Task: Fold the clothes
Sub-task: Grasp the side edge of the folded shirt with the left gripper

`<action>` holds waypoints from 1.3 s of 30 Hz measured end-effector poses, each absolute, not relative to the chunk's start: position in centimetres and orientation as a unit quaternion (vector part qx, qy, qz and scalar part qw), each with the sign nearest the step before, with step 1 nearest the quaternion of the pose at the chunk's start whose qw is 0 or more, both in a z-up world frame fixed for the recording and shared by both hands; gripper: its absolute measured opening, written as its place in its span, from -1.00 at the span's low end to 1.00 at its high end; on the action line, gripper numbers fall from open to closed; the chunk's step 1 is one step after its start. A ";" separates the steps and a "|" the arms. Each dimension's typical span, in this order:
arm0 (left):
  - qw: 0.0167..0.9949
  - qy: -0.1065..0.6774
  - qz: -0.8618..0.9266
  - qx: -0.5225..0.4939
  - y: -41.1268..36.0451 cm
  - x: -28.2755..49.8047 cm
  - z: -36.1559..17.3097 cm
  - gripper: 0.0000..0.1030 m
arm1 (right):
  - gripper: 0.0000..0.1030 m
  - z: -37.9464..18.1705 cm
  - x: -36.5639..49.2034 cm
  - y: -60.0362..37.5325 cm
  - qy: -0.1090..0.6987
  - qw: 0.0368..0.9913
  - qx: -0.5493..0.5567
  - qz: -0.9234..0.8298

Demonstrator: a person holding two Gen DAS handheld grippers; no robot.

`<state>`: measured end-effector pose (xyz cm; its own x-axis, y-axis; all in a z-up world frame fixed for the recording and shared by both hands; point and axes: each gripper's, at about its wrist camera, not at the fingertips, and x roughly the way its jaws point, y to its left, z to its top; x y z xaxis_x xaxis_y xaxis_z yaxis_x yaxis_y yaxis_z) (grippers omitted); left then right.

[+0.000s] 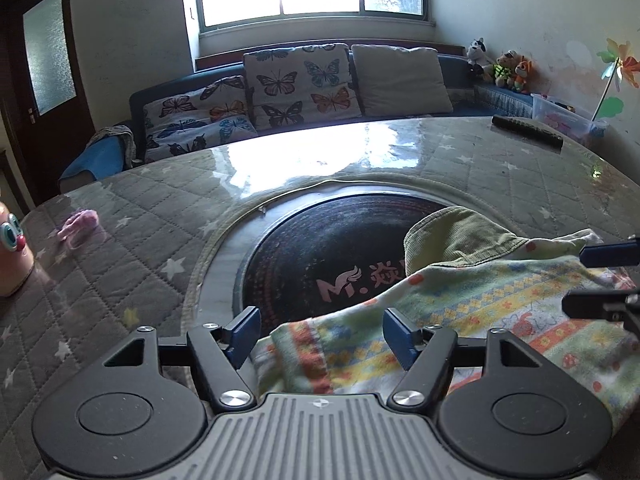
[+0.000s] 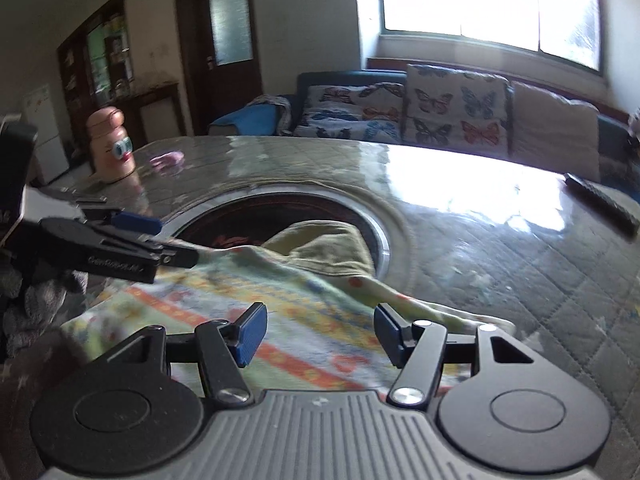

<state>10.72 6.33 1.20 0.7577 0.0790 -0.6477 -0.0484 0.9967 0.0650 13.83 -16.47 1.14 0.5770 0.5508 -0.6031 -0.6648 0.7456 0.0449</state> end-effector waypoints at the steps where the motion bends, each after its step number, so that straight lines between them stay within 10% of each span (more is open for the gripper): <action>1: 0.938 0.345 0.036 0.021 6.5 10.3 1.3 0.49 | 0.18 1.2 13.5 -16.2 0.302 0.882 -0.098 0.349; 39: 0.939 0.333 0.081 -0.001 7.9 0.7 0.1 0.69 | 0.20 -0.4 5.1 -15.3 0.306 0.856 -0.137 0.395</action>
<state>0.70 7.94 0.08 0.7648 0.1516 -0.6262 -0.1523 0.9869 0.0528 5.09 -15.29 -0.37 0.5015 0.5917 -0.6311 -0.7593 0.6507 0.0066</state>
